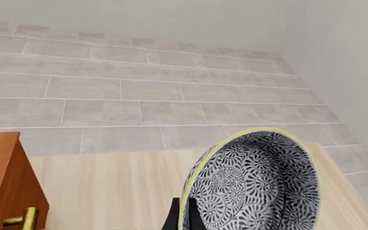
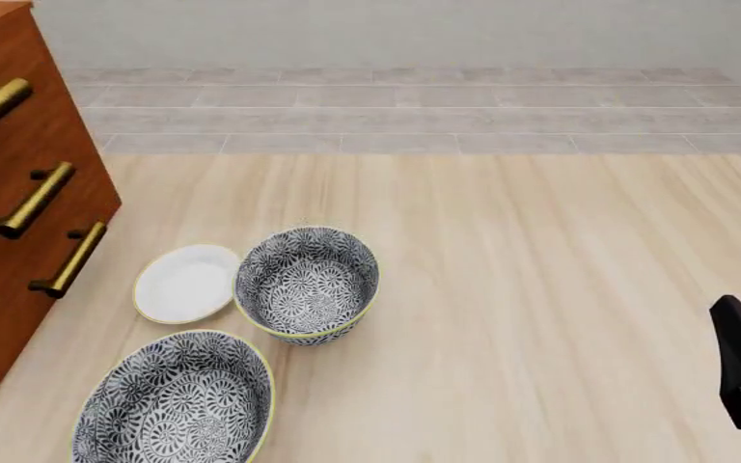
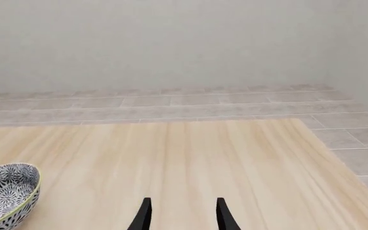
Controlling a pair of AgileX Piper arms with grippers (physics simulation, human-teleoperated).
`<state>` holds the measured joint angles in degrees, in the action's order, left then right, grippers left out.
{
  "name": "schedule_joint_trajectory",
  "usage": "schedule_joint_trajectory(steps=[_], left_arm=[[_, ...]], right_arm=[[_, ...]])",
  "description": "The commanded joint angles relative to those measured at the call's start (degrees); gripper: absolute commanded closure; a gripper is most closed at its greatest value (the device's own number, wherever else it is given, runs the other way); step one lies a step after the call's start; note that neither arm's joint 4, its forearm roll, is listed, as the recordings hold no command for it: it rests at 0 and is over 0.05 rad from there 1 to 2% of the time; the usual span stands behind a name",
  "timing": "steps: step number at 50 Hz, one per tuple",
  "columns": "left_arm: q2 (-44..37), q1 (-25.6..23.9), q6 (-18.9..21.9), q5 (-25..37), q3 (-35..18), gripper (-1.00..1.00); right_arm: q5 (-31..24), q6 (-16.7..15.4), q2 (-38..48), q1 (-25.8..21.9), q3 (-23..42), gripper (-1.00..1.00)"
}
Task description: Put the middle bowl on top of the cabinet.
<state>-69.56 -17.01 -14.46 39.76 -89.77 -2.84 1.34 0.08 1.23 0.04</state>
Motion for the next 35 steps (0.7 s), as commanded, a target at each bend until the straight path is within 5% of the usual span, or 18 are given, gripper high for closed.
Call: schedule_joint_trajectory(steps=[1,8,35], left_arm=[[0.55,5.27,-1.21,1.22,-0.78,1.00],[0.66,11.66,-2.27,1.11,-0.78,1.00],[-0.81,17.70,-8.98,1.02,-1.76,1.00]], right_arm=[[0.15,-0.01,-0.04,0.10,0.00,-1.00],[0.03,0.08,-0.02,-0.12,0.00,-1.00],[-0.16,0.09,-0.03,-0.32,0.00,-1.00]])
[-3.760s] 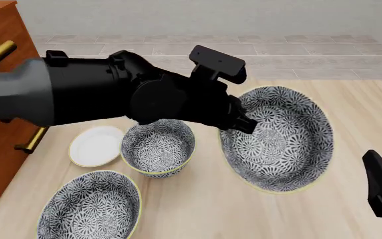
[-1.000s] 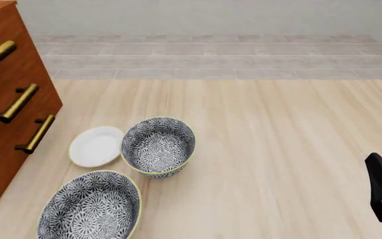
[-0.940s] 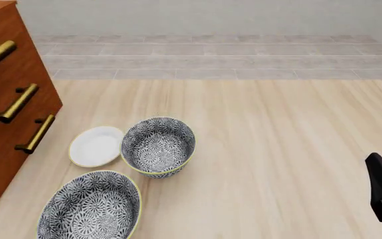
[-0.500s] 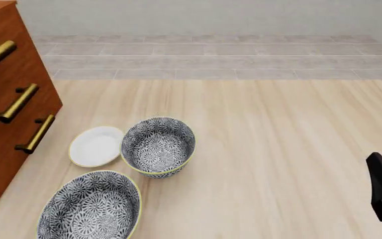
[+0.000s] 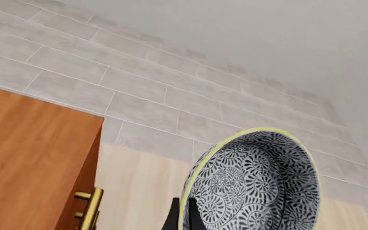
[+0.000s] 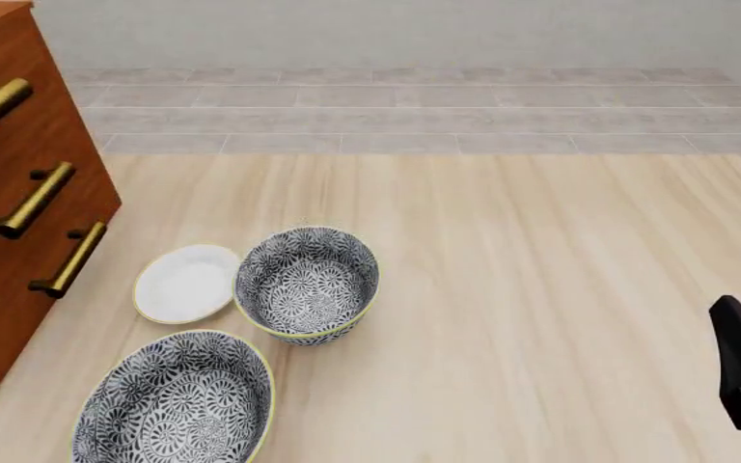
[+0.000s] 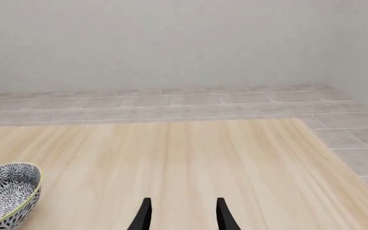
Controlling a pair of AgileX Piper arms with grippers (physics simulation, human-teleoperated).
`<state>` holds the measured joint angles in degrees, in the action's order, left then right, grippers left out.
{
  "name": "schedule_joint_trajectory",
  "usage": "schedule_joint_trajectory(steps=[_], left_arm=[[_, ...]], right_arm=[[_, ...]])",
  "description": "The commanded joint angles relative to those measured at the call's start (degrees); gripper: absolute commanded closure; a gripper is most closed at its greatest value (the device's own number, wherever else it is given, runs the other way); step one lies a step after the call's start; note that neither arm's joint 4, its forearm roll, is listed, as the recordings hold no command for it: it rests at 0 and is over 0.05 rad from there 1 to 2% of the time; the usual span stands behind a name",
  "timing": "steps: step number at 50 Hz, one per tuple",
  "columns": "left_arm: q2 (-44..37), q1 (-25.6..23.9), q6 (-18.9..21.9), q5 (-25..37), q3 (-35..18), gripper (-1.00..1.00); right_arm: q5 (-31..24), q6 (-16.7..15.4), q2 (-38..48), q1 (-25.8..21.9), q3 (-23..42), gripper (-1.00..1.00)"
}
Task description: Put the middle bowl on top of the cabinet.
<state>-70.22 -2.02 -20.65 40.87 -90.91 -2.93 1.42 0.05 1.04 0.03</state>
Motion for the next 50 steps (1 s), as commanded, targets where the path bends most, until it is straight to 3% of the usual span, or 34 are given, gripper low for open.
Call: schedule_joint_trajectory(steps=[1,23,50], left_arm=[[-0.21,2.85,-2.86,-0.01,-0.65,1.00],[-1.17,6.93,-7.71,-0.27,-1.46,1.00],[-1.60,10.84,-10.04,-1.06,-2.34,1.00]], right_arm=[[-0.10,-0.02,0.01,-0.13,0.00,-1.00],[-0.13,0.10,-0.01,0.03,-0.01,-1.00],[-0.44,0.23,-0.01,-0.13,-0.01,-1.00]])
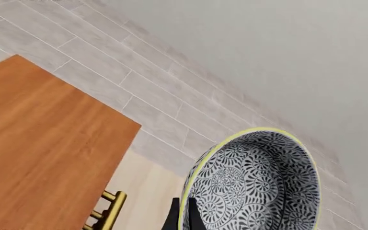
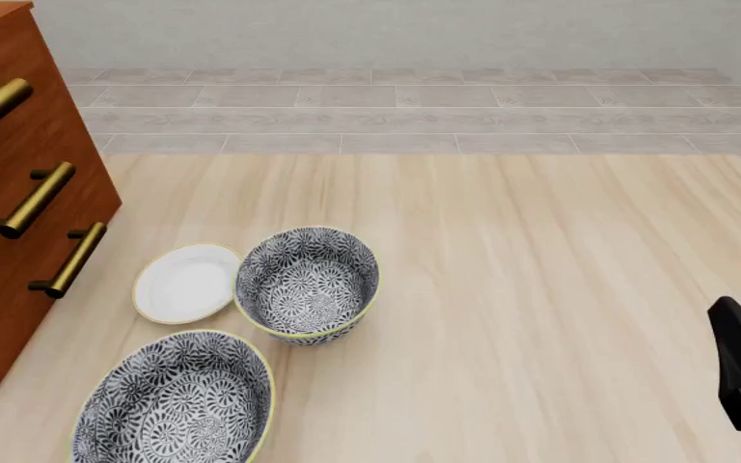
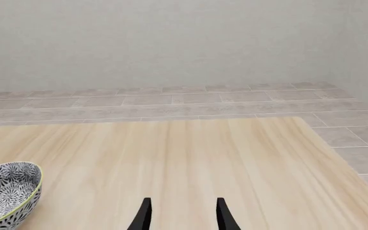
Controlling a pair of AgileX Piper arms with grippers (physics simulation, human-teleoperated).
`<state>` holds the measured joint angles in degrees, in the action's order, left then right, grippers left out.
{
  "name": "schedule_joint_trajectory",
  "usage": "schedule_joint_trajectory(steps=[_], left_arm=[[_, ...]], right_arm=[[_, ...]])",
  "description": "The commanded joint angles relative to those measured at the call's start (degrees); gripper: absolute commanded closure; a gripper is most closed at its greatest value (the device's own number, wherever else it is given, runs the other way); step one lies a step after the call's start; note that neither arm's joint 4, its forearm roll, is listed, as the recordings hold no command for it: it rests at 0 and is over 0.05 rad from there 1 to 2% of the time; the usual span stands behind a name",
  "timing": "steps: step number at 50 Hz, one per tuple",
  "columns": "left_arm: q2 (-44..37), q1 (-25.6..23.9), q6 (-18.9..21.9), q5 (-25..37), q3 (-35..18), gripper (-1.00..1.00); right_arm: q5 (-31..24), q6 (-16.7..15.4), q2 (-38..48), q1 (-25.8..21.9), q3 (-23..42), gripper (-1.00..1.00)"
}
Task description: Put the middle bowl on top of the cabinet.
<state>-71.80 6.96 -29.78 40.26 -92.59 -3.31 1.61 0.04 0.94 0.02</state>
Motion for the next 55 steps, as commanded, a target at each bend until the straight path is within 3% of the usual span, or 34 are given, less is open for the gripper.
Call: schedule_joint_trajectory(steps=[1,55], left_arm=[[-0.10,2.12,-1.01,-0.53,-0.62,1.00],[-0.99,12.69,-7.91,-4.87,3.63,1.00]], right_arm=[[-0.04,0.03,0.00,-0.08,0.00,-1.00],[-0.15,-0.07,-0.03,0.03,-0.01,-1.00]])
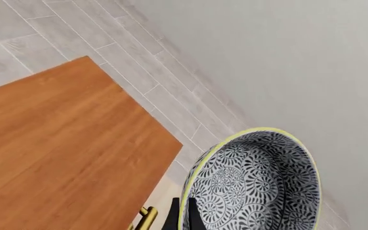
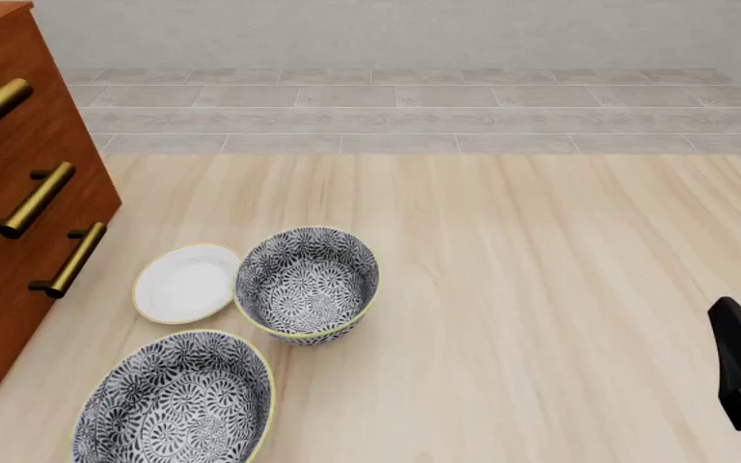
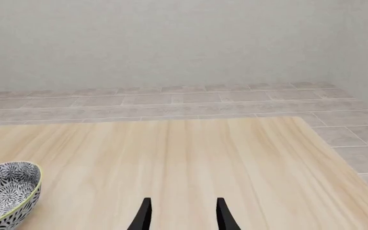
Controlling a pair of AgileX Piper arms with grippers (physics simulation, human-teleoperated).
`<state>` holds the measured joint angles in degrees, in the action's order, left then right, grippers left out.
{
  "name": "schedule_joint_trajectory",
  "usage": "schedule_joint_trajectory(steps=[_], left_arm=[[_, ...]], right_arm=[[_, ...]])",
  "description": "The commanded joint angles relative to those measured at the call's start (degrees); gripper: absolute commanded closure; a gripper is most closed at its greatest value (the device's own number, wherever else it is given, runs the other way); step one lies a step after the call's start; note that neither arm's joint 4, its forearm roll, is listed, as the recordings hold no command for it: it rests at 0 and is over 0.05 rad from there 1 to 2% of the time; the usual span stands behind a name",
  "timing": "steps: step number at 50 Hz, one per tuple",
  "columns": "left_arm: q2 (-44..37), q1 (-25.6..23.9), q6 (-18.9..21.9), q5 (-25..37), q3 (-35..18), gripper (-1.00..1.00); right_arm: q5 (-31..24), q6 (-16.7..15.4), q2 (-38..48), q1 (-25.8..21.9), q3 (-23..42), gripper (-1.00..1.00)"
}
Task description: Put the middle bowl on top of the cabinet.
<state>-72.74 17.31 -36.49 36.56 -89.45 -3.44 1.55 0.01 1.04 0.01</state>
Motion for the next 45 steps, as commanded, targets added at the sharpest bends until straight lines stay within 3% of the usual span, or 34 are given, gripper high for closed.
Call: schedule_joint_trajectory(steps=[1,30,45], left_arm=[[-0.05,2.34,-1.19,-1.18,0.50,1.00],[1.75,5.39,-4.89,-2.41,4.36,1.00],[1.02,9.91,-5.88,-2.70,6.38,1.00]], right_arm=[[-0.02,-0.01,0.00,-0.07,0.00,-1.00],[-0.07,-0.08,0.00,0.02,0.00,-1.00],[-0.03,0.07,0.00,-0.19,0.00,-1.00]])
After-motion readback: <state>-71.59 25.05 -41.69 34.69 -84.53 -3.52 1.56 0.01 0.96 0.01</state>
